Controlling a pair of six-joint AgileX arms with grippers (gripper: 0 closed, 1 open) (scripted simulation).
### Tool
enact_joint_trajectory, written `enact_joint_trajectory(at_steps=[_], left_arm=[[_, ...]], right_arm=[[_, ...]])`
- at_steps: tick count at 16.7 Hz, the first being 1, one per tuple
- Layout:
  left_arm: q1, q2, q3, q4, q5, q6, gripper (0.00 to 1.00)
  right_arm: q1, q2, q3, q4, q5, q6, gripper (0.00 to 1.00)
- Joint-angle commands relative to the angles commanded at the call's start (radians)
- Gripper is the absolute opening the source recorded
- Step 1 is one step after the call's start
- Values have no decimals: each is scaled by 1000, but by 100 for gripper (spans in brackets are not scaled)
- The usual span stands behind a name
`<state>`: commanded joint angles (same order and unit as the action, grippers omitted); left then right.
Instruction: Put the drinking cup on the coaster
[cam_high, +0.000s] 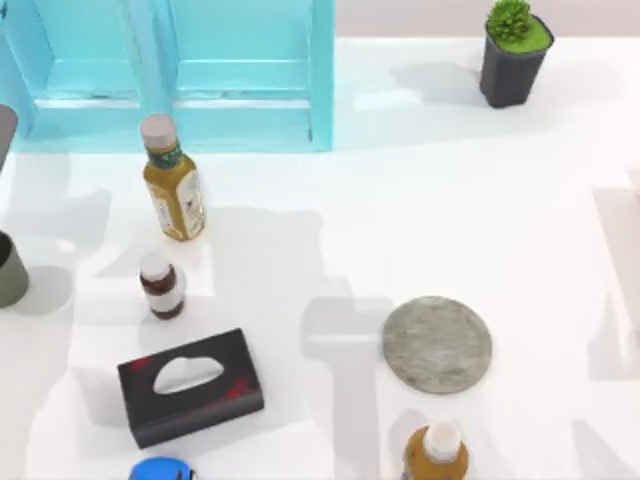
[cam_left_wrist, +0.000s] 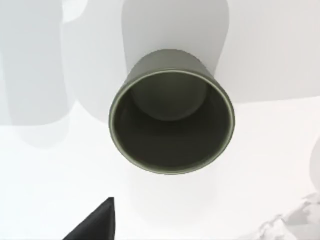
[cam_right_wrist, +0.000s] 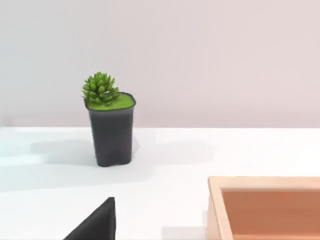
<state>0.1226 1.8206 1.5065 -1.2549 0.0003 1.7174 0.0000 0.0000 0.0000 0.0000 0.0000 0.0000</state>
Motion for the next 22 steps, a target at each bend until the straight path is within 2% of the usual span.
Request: enact_joint_trajectory(at_steps=[4,12,17,22], left_arm=[[-3,9,-36,41,0,-2,100],[3,95,-267,366,0,4,100],[3,100,-280,380,0,5,100],[3,100,-280,380,0,5,62]], right_arm=[[0,0,0,0,0,0,100],[0,0,0,0,0,0,100],[0,0,0,0,0,0,100],[0,0,0,0,0,0,100]])
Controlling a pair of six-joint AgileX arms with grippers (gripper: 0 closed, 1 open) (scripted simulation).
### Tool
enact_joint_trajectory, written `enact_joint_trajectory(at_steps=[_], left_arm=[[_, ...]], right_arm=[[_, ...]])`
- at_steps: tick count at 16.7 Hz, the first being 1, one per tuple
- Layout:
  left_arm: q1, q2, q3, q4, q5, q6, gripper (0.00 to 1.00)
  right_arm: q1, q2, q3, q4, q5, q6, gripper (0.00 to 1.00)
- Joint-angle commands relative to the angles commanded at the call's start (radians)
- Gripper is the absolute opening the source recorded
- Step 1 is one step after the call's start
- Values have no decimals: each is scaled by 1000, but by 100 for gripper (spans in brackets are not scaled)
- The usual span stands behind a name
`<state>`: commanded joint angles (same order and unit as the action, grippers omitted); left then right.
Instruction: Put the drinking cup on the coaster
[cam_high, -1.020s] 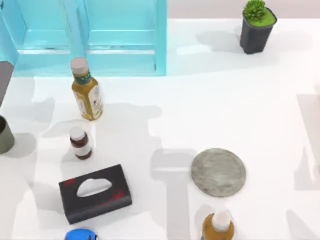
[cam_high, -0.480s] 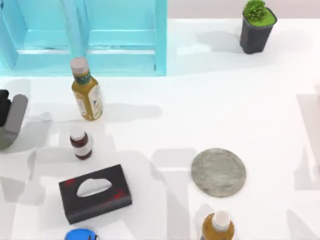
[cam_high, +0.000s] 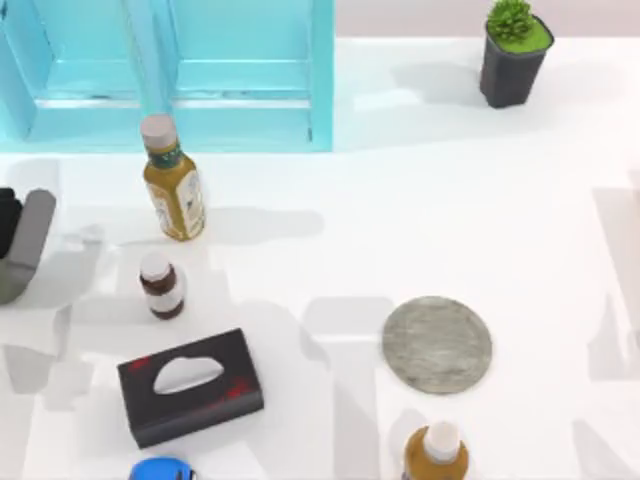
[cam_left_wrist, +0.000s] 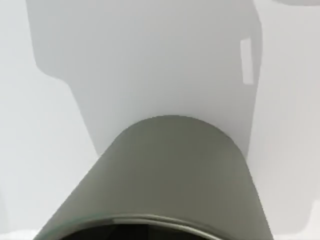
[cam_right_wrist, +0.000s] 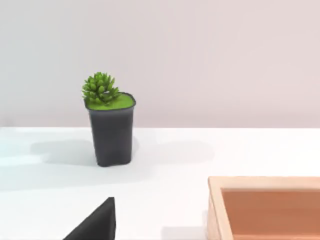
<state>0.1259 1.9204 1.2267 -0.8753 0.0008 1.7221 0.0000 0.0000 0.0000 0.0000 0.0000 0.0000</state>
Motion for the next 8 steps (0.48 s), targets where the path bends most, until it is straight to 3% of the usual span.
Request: enact_joint_trajectory(at_steps=[8], left_arm=[[0,0,0,0,0,0,2]], right_arm=[[0,0,0,0,0,0,100]])
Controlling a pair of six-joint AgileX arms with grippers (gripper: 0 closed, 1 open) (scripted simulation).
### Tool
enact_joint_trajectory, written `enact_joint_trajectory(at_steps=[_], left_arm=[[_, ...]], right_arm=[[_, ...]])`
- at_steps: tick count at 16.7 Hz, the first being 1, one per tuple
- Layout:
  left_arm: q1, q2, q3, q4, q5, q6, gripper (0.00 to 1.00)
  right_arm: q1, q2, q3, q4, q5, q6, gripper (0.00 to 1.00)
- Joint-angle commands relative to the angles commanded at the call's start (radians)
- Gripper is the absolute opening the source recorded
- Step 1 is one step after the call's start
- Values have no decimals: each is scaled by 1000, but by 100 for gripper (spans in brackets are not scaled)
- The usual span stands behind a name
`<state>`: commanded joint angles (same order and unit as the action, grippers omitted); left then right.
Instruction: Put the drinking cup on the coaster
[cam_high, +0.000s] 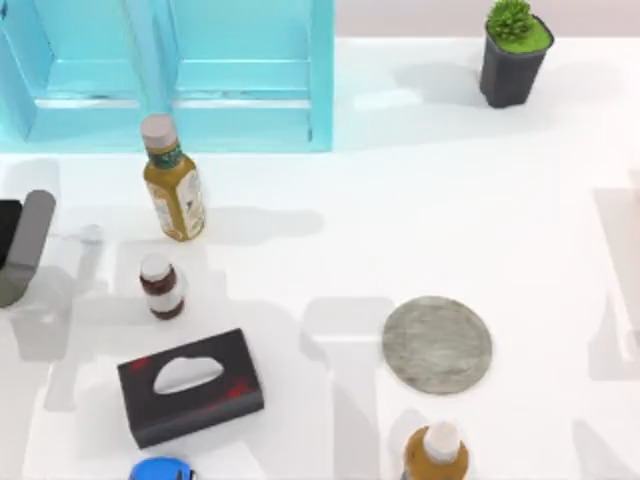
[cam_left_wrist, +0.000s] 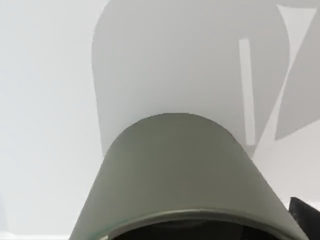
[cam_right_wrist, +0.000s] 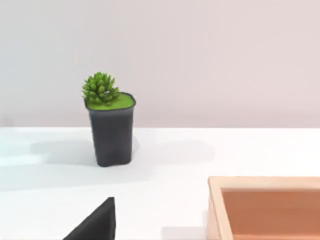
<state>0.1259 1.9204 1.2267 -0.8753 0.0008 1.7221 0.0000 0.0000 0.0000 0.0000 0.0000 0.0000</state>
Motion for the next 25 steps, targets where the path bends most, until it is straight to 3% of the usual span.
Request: enact_joint_trajectory(at_steps=[10,14,20,25], left_arm=[[-2,-1,0,0,0,1,0],[-34,-13,91,-29,7,-69,0],[-193,0,458,-164,26,-355,0],[-401,101,810,-340,50,-769,0]], right_arm=[[0,0,0,0,0,0,100],[0,0,0,0,0,0,100],[0,0,0,0,0,0,100],[0,0,0,0,0,0,100]])
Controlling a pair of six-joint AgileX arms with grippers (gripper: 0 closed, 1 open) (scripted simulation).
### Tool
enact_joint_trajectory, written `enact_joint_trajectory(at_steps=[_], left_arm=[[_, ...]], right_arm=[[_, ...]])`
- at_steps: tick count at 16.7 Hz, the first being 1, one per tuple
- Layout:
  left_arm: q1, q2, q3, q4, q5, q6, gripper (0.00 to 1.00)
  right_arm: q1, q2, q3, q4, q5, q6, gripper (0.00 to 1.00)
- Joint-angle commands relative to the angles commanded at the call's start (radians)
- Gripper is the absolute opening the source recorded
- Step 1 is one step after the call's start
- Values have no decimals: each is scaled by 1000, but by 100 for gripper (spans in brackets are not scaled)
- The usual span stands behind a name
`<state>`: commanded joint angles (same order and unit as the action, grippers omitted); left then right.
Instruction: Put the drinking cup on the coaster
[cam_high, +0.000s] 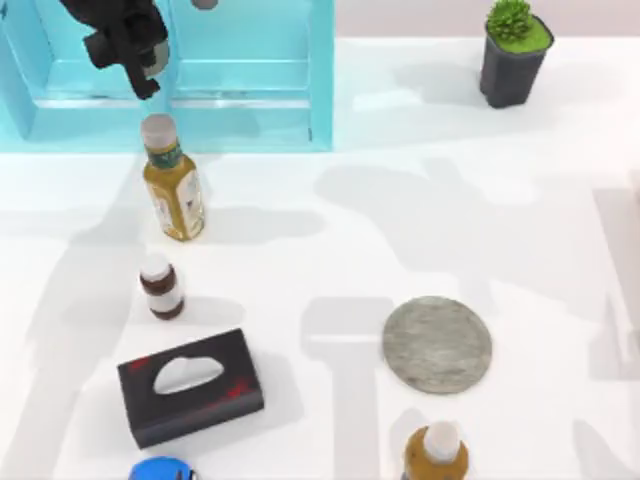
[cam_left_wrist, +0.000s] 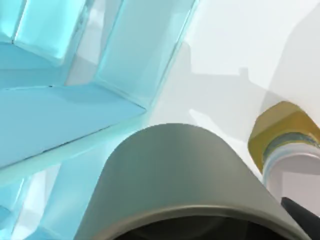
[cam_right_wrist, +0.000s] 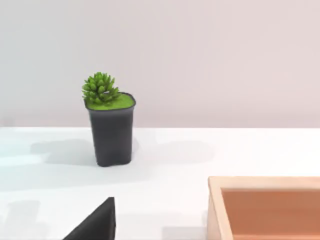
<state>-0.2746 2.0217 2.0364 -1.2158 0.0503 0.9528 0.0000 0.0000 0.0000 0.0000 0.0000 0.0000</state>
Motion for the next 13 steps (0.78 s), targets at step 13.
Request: enact_joint_trajectory(at_steps=[13], left_arm=[[-557,536,708,-413,21,-1527,0]], right_arm=[[0,0,0,0,0,0,100]])
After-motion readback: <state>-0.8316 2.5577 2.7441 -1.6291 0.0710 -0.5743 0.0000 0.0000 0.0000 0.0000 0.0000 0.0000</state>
